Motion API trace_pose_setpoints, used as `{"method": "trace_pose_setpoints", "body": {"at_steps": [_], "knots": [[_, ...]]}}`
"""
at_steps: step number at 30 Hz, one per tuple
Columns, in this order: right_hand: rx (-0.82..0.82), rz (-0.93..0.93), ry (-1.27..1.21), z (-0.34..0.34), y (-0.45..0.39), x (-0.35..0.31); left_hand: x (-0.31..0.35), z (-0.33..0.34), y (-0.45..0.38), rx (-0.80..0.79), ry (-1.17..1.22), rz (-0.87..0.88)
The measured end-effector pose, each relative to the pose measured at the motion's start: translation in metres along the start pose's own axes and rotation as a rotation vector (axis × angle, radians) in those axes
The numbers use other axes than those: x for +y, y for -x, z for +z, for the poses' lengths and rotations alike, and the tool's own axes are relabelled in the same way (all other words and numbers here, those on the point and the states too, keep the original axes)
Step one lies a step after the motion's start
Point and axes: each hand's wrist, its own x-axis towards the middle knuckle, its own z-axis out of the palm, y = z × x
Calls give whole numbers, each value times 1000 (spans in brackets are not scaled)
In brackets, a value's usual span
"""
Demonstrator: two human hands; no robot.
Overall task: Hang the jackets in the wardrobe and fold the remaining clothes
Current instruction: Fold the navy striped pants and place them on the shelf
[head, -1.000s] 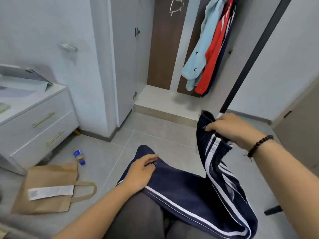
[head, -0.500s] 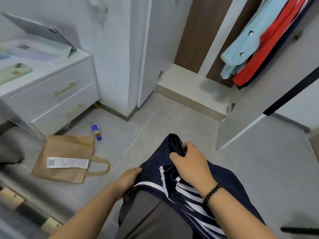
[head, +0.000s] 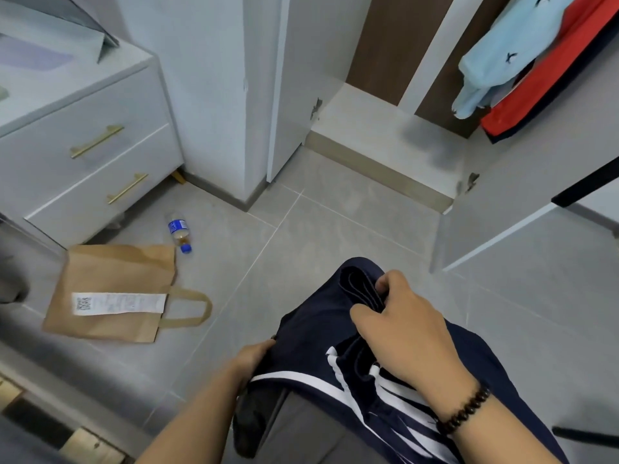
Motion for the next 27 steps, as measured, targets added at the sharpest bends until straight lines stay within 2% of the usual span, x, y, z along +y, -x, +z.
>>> {"method": "trace_pose_setpoints", "body": {"at_steps": [5, 7, 11, 15, 19, 24, 27], "knots": [[14, 15, -96, -2, 2, 14, -10, -24, 13, -43, 42, -149], [19, 23, -151, -2, 3, 21, -16, -36, 25, -12, 35, -119], [28, 42, -322, -5, 2, 31, 0, -44, 51, 104, 123, 134], [33, 87, -521, -19, 10, 38, 54, -32, 102, 167, 284, 410], [167, 33, -513, -59, 24, 47, 99, 2, 176, 25, 348, 708], [353, -58, -584, -145, 50, 59, 127, 66, 265, -95, 176, 1014], [350, -115, -635, -177, 77, 66, 120, 104, 303, -78, 35, 1098]]}}
